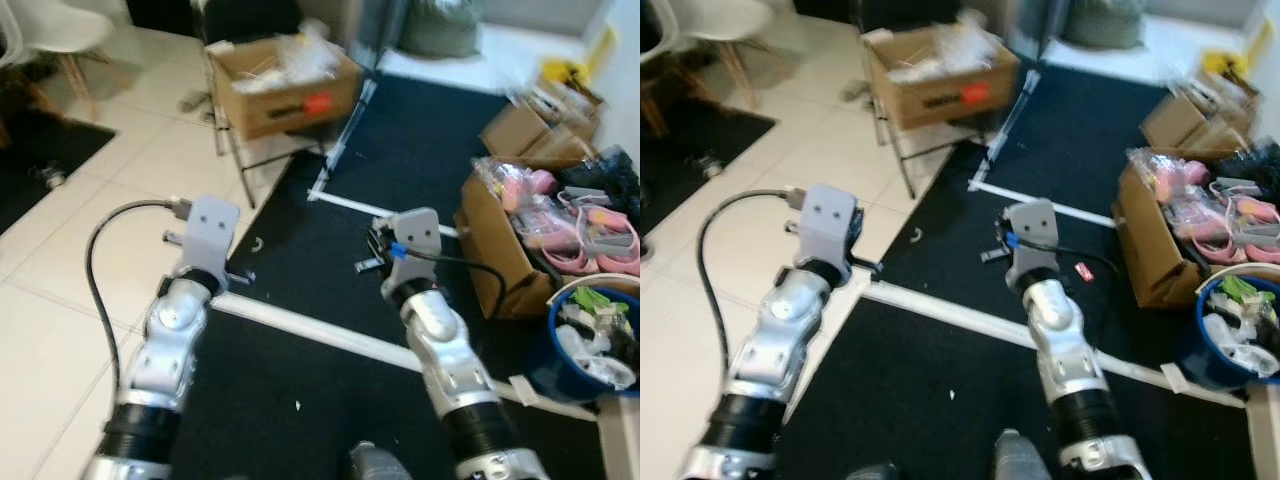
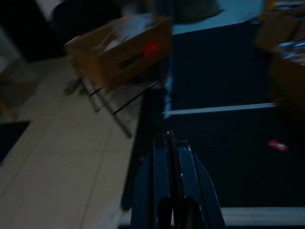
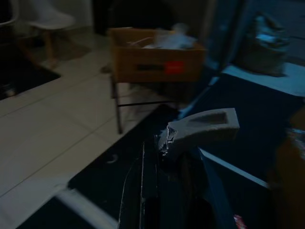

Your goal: Picking trash to rubbish bin

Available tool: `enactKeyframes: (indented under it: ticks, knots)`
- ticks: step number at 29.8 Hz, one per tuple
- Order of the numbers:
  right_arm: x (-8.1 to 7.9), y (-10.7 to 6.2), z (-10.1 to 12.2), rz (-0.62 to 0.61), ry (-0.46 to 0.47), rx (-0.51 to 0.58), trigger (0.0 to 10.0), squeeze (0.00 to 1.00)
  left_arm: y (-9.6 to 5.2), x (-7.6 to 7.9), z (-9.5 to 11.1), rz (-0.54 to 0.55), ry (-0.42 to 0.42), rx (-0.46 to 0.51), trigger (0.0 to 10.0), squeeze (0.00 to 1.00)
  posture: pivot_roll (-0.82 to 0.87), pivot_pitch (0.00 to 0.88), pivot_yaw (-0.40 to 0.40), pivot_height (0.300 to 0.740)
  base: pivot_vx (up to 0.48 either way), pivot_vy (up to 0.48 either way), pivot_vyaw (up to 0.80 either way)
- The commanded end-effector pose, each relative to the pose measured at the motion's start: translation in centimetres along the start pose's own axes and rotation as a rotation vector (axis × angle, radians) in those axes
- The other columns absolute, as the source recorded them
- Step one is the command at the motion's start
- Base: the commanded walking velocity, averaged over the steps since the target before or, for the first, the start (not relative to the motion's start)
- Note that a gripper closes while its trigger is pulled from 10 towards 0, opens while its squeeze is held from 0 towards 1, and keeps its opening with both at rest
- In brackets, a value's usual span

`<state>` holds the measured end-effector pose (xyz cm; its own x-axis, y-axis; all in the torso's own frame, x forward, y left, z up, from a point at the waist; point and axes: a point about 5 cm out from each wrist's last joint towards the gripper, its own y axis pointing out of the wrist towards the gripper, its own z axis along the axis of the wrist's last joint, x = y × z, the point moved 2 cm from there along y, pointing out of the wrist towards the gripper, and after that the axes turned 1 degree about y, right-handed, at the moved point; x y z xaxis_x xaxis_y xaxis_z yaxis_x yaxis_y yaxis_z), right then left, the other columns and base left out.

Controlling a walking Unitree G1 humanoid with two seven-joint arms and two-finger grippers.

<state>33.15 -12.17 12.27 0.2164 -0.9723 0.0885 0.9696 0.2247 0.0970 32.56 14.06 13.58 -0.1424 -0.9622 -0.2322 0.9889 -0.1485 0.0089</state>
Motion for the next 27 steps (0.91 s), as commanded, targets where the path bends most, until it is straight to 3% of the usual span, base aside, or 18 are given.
enactKeyframes:
  ticks: [1,10,16,27]
  knots:
    - [-0.15,-0.15,-0.33,0.005,0.010,-0.016,10.0,0.00,-0.19,-0.21,-0.22,0.027,-0.035,-0.001,10.0,0.00,0.05,0.063,0.010,0.740,0.000,0.000,-0.72]
    - [-0.07,-0.11,-0.38,0.021,0.003,-0.025,10.0,0.00,-0.47,-0.28,-0.52,0.054,-0.046,-0.005,10.0,0.00,0.05,0.067,-0.006,0.740,0.000,0.000,-0.65]
    - [-0.02,0.00,-0.35,0.032,-0.012,-0.025,10.0,0.00,-0.65,-0.15,-0.63,0.060,-0.058,-0.005,10.0,0.00,0.04,0.070,-0.018,0.740,0.000,0.000,0.00]
    - [-0.09,-0.07,-0.39,0.041,-0.019,-0.028,10.0,0.00,-0.90,-0.06,-0.76,0.066,-0.058,-0.009,10.0,0.00,0.04,0.071,-0.032,0.740,0.297,0.000,0.00]
